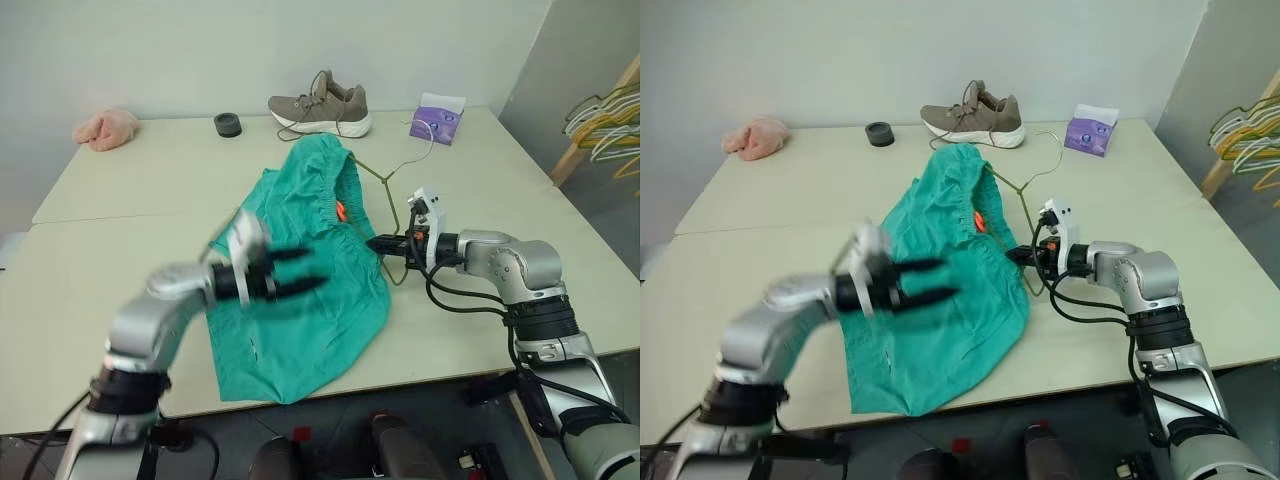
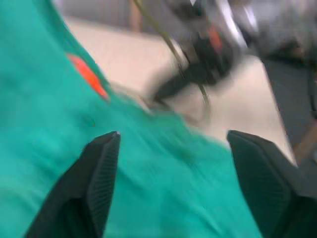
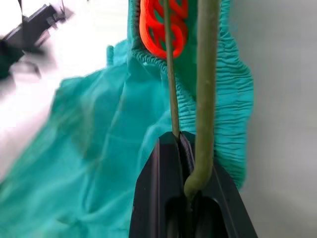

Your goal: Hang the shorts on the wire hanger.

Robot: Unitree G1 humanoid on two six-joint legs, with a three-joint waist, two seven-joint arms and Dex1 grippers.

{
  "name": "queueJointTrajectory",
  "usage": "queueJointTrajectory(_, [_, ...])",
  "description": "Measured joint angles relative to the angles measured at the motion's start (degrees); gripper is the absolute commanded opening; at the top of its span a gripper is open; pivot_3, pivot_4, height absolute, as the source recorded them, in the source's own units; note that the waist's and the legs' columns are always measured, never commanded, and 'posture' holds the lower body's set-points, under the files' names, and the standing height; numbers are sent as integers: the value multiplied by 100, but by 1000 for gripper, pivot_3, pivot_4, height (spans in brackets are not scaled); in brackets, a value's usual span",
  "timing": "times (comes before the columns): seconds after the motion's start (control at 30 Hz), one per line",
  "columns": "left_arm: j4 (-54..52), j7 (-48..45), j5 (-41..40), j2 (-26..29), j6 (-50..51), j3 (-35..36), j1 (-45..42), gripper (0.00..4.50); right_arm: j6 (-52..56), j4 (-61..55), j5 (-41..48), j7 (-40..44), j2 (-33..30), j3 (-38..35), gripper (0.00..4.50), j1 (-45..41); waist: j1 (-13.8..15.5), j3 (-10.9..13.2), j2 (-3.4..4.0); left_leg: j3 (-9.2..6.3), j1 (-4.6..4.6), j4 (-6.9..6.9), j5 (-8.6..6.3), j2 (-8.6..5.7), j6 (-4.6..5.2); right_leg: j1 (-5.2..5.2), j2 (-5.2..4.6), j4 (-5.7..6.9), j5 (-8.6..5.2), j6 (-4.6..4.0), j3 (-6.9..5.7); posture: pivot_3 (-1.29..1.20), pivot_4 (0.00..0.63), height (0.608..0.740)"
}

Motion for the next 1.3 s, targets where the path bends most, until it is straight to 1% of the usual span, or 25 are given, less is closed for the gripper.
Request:
queueJointTrajectory(0.07, [438,-52,-25,191,-44,112,-651,4485,-333,-60,-259,36,-100,203,0,42,-8,0,-1,2,-1,0,0,-2,0,-1,0,-1,0,1,2,-161,67,740])
queueJointTrajectory(0.17, [1130,-347,139,561,-349,157,-1391,4485,-678,-91,-562,111,-156,464,0,108,-54,0,-1,6,0,0,1,0,-2,-6,2,1,1,1,7,-165,61,740])
queueJointTrajectory(0.37, [2388,-1523,855,1118,-1329,-373,-2106,4485,-1486,-97,-1216,253,-408,922,0,140,-99,-1,0,10,-3,-1,9,0,-16,-11,1,0,1,0,7,-173,52,740])
queueJointTrajectory(0.5, [3172,-2161,1510,1247,-2294,-827,-2453,4485,-2021,-170,-1625,363,-564,1133,0,170,-136,-2,-1,12,-3,3,8,-2,-14,-11,0,2,1,0,8,-177,49,740])
queueJointTrajectory(0.6, [3701,-2474,1900,1236,-2972,-1075,-2673,4485,-2337,-310,-1861,464,-632,1254,0,224,-155,-2,-2,13,-3,5,3,0,-6,-11,0,4,1,0,7,-180,50,740])
queueJointTrajectory(0.77, [4275,-2861,2290,1177,-3881,-1289,-2807,4485,-2726,-378,-2175,566,-686,1402,0,333,-177,-2,-2,17,-3,6,3,0,-6,-13,0,6,1,0,12,-186,55,740])
queueJointTrajectory(0.83, [4503,-2972,2402,1075,-4142,-1359,-2801,4485,-2864,-439,-2276,605,-717,1444,0,336,-184,-2,-2,18,-4,9,3,1,-5,-15,0,10,1,-1,11,-190,58,740])
queueJointTrajectory(1.03, [4497,-3400,2479,998,-4289,-1407,-2668,4485,-3113,-633,-2500,679,-722,1466,0,338,-220,-2,-2,18,-3,10,3,2,-5,-15,0,10,1,-1,13,-198,65,740])
queueJointTrajectory(1.2, [4443,-3396,2652,950,-4290,-1523,-2492,4485,-3200,-745,-2605,715,-723,1466,0,338,-277,-2,-2,15,-4,13,3,2,-4,-14,-1,15,1,-1,10,-203,71,740])
queueJointTrajectory(1.3, [4289,-3394,2720,932,-4286,-1559,-2460,3880,-3227,-803,-2611,718,-722,1465,0,339,-309,-2,-2,15,-3,13,3,1,-4,-13,-2,15,1,-1,12,-205,74,740])
